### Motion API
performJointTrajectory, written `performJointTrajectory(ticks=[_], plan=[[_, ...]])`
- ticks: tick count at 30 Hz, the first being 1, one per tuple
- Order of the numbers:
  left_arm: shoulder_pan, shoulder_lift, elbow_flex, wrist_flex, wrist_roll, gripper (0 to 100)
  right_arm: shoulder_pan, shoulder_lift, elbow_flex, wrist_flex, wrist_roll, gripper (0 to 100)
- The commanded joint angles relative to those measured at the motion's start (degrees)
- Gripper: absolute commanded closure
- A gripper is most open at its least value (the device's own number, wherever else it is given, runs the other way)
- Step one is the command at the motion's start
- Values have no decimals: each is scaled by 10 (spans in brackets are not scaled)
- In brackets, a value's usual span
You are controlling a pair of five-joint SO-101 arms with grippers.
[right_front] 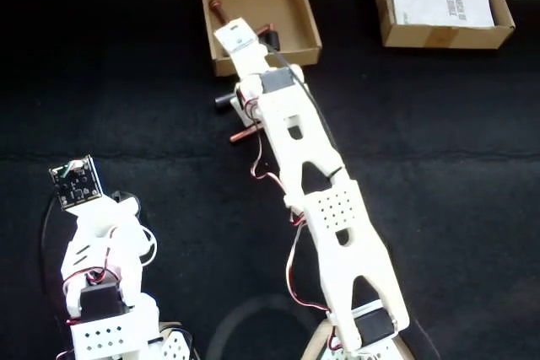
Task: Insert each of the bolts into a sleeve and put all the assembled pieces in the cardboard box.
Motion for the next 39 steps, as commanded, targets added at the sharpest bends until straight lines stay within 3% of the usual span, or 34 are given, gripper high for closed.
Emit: performJointTrajectory(ticks=[1,12,23,27,34,39], plan=[[-6,-6,9,1,1,990,0,-83,-99,48,1,991],[-1,4,9,-1,1,990,-33,-222,-277,255,-32,991],[0,90,14,-75,-18,990,39,-428,-257,266,-92,991],[18,95,14,-72,-23,990,43,-555,-132,266,-115,991],[32,95,10,-66,-27,989,44,-845,212,264,-128,991],[56,96,-26,8,-52,921,59,-1018,402,263,-129,991]])
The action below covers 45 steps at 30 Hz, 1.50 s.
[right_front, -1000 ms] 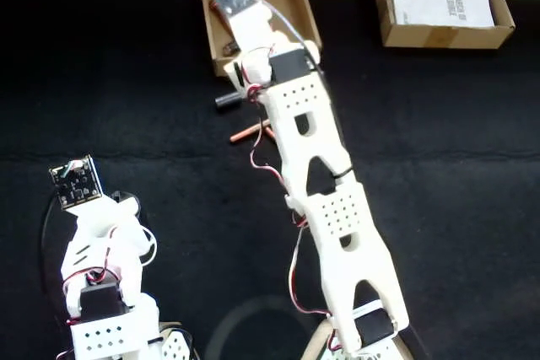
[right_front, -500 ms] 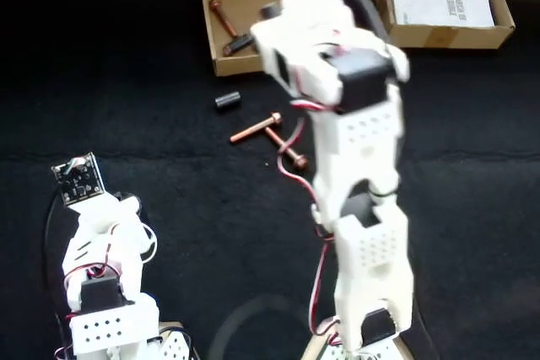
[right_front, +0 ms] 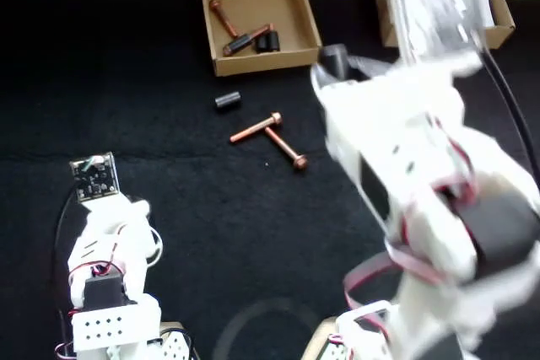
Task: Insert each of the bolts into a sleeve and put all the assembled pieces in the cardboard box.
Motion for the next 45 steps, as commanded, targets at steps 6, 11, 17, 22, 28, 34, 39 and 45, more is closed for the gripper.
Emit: performJointTrajectory(ticks=[6,11,17,22,28,34,39,45], plan=[[82,4,-117,167,17,873,117,-259,256,5,-40,991],[128,9,-233,190,20,871,197,-387,378,2,-38,991],[182,192,-371,236,20,870,345,-550,525,-123,-38,991],[185,443,-536,281,22,870,441,-709,679,-264,-40,991],[188,676,-748,389,20,870,489,-798,792,-291,-41,991],[246,850,-894,476,-17,873,582,-798,880,-338,-42,991],[290,947,-974,476,-199,874,678,-798,975,-431,-42,991],[331,1039,-1053,466,-380,870,751,-798,1058,-516,-38,991]])
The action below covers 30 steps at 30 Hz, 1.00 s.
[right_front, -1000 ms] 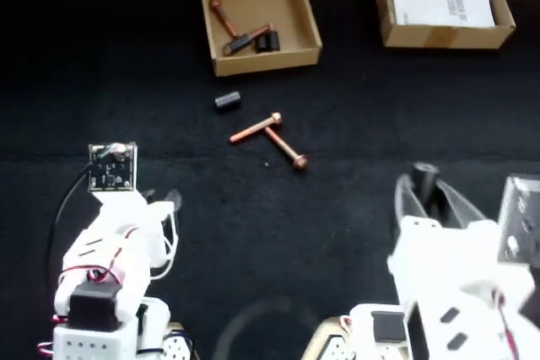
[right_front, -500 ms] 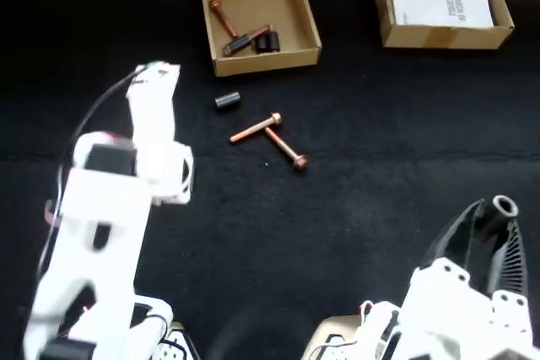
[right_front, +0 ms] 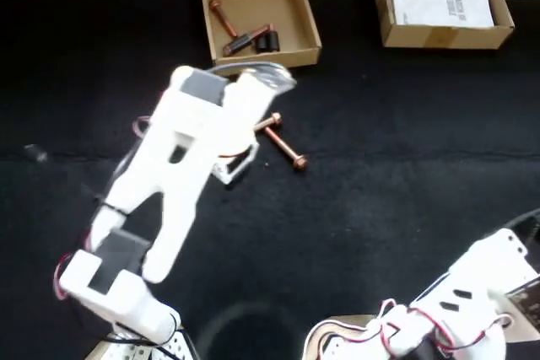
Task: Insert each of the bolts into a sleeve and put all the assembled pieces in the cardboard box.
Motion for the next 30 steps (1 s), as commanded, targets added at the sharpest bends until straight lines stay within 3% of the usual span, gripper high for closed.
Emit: performJointTrajectory(ticks=[1,4,7,11,14,24,30], plan=[[16,38,-62,-11,-149,870,38,-2,37,-55,-2,991],[17,83,-104,-11,-280,870,65,-2,74,-99,-1,991],[18,139,-142,-38,-349,874,89,-2,109,-141,-1,991],[15,216,-200,-136,-352,874,103,-1,158,-202,0,991],[22,252,-267,-158,-352,874,101,-1,195,-255,0,991],[100,365,-408,-155,-353,874,98,-1,299,-422,0,991],[127,375,-420,-77,-382,871,50,0,335,-465,43,991]])
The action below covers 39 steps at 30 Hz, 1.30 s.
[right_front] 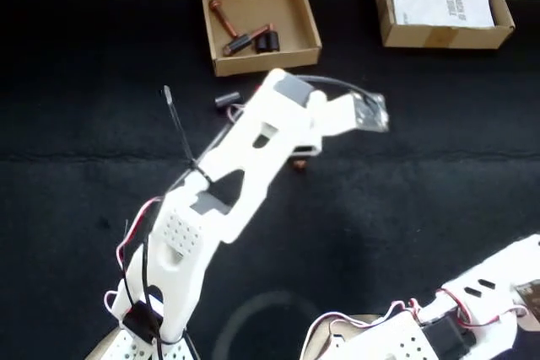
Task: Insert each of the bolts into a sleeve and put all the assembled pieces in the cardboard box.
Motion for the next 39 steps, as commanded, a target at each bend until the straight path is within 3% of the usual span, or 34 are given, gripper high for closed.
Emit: performJointTrajectory(ticks=[1,7,17,26,39], plan=[[8,-7,-36,40,-50,871,-30,-4,9,-37,25,991],[0,-6,-104,130,-157,871,-48,-4,12,-51,27,991],[-19,37,-113,97,-275,873,-51,-4,7,-51,29,991],[-31,83,-113,-3,-278,871,-52,-4,9,-51,60,991],[-32,124,-112,19,-278,874,-64,-5,7,-50,60,991]])
